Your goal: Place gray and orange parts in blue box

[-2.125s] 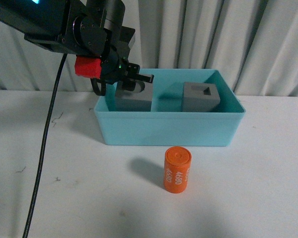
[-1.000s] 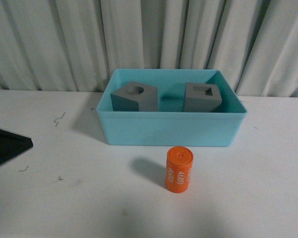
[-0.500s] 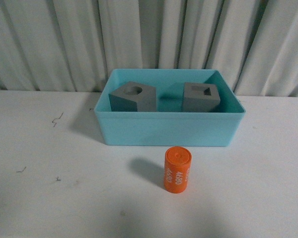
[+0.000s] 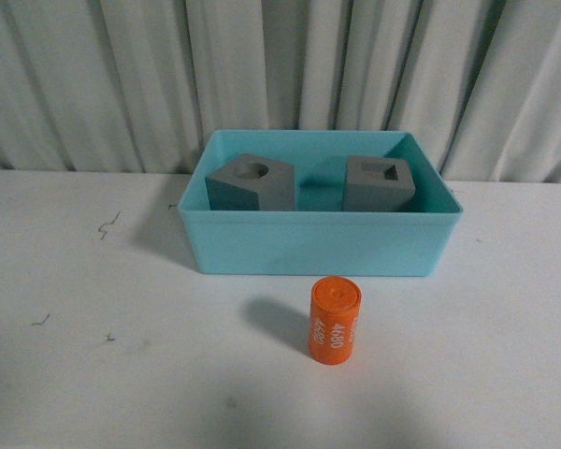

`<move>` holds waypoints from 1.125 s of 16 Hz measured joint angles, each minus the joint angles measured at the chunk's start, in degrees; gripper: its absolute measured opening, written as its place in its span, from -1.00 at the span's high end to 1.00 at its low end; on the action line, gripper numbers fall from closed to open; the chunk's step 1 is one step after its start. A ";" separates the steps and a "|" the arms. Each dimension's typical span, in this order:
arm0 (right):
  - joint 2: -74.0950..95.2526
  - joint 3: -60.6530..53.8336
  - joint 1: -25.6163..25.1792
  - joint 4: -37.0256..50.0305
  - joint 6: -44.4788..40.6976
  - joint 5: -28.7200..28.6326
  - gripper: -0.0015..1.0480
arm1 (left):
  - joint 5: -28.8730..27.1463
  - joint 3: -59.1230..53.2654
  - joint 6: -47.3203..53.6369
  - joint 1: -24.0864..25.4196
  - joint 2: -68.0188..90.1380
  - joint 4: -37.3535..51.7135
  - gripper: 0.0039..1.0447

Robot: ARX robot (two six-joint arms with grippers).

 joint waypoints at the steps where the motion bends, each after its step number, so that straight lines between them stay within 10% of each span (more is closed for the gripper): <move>1: 0.00 0.00 0.00 0.00 0.00 0.00 -0.87 | -0.02 0.00 0.00 0.00 -1.42 -1.31 0.97; 18: 0.00 0.00 0.00 0.00 0.00 0.00 -0.87 | -0.09 0.15 0.00 0.04 -22.53 -23.32 0.97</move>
